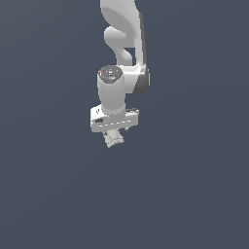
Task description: Pick up the object and move it to a goal position.
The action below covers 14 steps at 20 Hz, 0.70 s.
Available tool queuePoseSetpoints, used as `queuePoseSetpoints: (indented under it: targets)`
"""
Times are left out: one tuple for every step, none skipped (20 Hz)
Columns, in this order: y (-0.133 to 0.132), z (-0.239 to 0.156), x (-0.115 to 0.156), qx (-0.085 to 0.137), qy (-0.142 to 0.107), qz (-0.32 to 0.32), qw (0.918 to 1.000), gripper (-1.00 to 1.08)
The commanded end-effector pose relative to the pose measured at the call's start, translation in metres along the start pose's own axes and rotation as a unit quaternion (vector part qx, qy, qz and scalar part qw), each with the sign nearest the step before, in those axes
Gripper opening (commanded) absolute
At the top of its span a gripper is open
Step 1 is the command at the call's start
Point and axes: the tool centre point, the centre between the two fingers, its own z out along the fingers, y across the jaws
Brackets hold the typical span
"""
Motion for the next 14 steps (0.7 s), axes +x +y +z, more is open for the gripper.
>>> queuePoseSetpoints:
  targets:
    - [0.004, 0.011, -0.01, 0.0, -0.001, -0.025, 0.9997, 1.0]
    - [0.005, 0.014, -0.013, 0.0, -0.001, -0.034, 0.9994, 1.0]
    - [0.006, 0.018, -0.017, 0.0, -0.001, -0.042, 0.9991, 1.0]
    - [0.007, 0.021, -0.02, 0.0, -0.001, -0.05, 0.9988, 1.0]
    - [0.008, 0.024, -0.023, 0.0, -0.001, -0.057, 0.9984, 1.0]
    - [0.008, 0.027, -0.025, 0.0, -0.001, -0.063, 0.998, 1.0]
    - [0.009, 0.029, -0.028, 0.001, -0.002, -0.069, 0.9976, 1.0]
    - [0.01, 0.031, -0.03, 0.001, -0.002, -0.075, 0.9972, 1.0]
    - [0.01, 0.033, -0.032, 0.001, -0.002, -0.08, 0.9968, 1.0]
    - [0.011, 0.035, -0.034, 0.001, -0.002, -0.084, 0.9965, 1.0]
    - [0.011, 0.036, -0.035, 0.001, -0.002, -0.088, 0.9961, 1.0]
    - [0.011, 0.037, -0.037, 0.001, -0.002, -0.091, 0.9959, 1.0]
    - [0.011, 0.038, -0.038, 0.001, -0.002, -0.093, 0.9956, 1.0]
    - [0.012, 0.039, -0.039, 0.001, -0.002, -0.095, 0.9954, 1.0]
